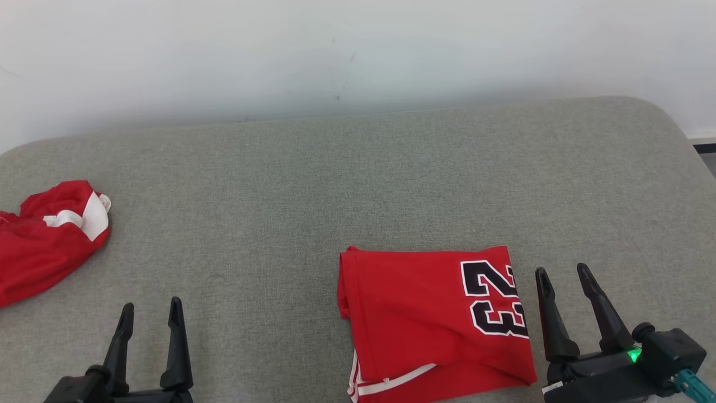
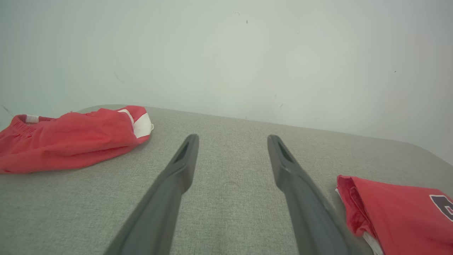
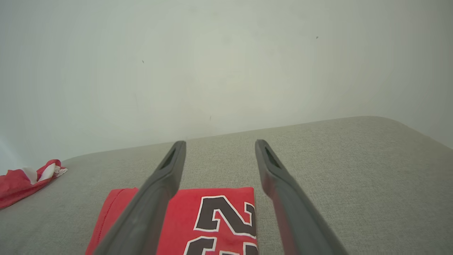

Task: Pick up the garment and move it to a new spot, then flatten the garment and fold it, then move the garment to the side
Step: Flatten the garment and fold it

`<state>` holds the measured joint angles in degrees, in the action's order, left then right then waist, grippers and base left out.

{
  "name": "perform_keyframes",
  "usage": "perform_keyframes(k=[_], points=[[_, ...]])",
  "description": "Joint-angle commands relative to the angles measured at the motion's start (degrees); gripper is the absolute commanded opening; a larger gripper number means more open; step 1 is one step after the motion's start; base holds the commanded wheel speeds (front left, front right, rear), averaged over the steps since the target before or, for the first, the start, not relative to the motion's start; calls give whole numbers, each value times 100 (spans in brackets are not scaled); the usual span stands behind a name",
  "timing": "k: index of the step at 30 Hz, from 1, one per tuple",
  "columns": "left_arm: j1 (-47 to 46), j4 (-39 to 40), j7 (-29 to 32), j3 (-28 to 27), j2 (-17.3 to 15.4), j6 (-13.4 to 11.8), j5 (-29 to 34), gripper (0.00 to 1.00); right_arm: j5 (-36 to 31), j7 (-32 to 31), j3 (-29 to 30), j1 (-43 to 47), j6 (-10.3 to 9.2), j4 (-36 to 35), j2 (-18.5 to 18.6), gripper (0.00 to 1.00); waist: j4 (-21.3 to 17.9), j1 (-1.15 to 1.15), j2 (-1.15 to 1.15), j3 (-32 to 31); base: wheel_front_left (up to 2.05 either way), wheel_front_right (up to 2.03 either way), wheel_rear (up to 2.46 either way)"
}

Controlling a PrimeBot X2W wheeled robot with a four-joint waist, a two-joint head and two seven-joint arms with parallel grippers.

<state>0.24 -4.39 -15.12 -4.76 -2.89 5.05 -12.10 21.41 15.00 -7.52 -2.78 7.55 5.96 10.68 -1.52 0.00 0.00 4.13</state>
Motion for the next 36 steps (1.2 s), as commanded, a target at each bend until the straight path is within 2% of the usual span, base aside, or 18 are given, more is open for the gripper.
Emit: perform_keyframes(k=[1,7,15,21,25,36], points=[[41,25,-3,-2,0,-10,71,100,-52,22,19,54,-14,-34,-24,100,-6,0,0,-6,0,0,0],[67,-30,-3,173,1,48,34,100,-155,23,13,109,-14,-40,-88,100,15,0,0,-46,0,0,0],[43,-531,-3,1649,-2,230,90,100,-203,23,4,93,-14,0,-60,100,74,0,0,-58,0,0,0],[-205,-1081,-3,2789,-7,236,-29,100,-184,24,-17,-4,-14,34,-60,100,-16,0,0,50,0,0,0],[-421,-1446,-3,3306,-13,233,-138,100,-170,24,-62,-56,-14,58,-80,100,-136,0,0,145,0,0,0],[-837,-2161,-3,3521,-29,235,-365,100,-138,24,-37,-156,-14,74,-123,100,-401,0,0,339,0,0,0]])
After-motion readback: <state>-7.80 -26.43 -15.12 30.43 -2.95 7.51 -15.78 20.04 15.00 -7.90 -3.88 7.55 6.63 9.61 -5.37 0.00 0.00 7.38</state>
